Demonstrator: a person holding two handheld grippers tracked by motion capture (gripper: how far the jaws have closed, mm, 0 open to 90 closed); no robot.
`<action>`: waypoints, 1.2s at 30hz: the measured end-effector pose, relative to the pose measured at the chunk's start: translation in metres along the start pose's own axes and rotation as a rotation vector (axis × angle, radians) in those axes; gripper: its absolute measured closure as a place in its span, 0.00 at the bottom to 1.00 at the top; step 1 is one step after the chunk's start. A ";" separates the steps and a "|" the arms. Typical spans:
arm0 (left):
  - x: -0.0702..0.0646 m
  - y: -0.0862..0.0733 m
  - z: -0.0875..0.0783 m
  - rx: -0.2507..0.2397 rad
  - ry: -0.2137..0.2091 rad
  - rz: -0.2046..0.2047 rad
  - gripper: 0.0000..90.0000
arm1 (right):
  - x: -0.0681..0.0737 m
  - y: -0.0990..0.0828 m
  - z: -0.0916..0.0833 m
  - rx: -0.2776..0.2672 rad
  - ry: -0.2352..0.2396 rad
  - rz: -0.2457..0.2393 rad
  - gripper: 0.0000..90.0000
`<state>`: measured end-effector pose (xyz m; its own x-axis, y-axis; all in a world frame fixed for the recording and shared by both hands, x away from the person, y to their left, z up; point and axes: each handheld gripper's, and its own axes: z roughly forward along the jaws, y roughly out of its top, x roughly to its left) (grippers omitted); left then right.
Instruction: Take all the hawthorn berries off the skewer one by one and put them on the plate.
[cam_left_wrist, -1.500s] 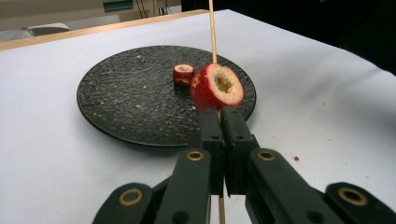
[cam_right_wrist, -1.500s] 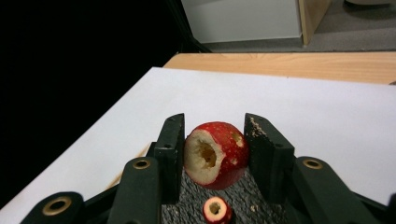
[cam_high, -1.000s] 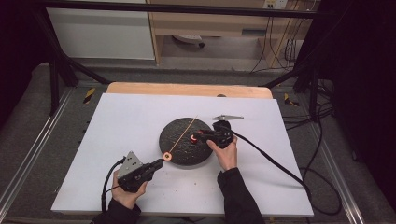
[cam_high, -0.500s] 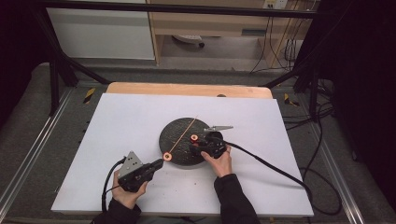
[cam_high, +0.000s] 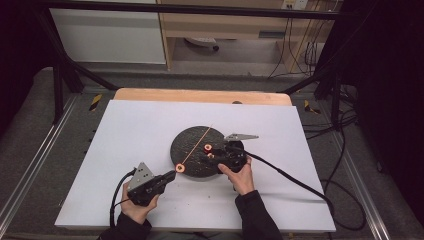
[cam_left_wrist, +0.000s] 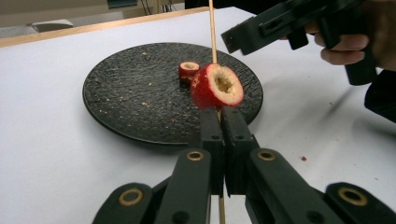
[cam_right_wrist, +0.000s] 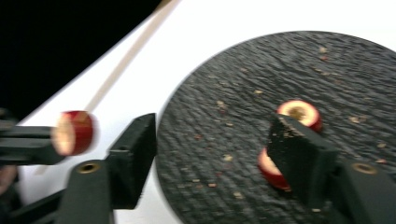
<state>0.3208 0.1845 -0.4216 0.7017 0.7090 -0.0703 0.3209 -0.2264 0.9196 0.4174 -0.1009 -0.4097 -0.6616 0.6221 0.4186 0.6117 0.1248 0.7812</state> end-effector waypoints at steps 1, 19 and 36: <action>0.000 0.000 0.000 0.001 -0.001 0.002 0.98 | 0.002 0.000 -0.001 -0.006 0.009 0.004 0.31; -0.011 0.001 0.009 0.011 -0.017 0.022 0.98 | 0.022 -0.012 0.007 -0.006 0.089 0.013 0.23; -0.018 0.001 0.014 0.018 -0.035 0.040 0.98 | 0.024 -0.019 0.015 0.021 0.223 0.050 0.58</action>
<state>0.3173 0.1625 -0.4249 0.7361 0.6752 -0.0472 0.3030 -0.2663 0.9150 0.3965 -0.0774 -0.4213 -0.7080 0.4421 0.5507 0.6536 0.1150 0.7481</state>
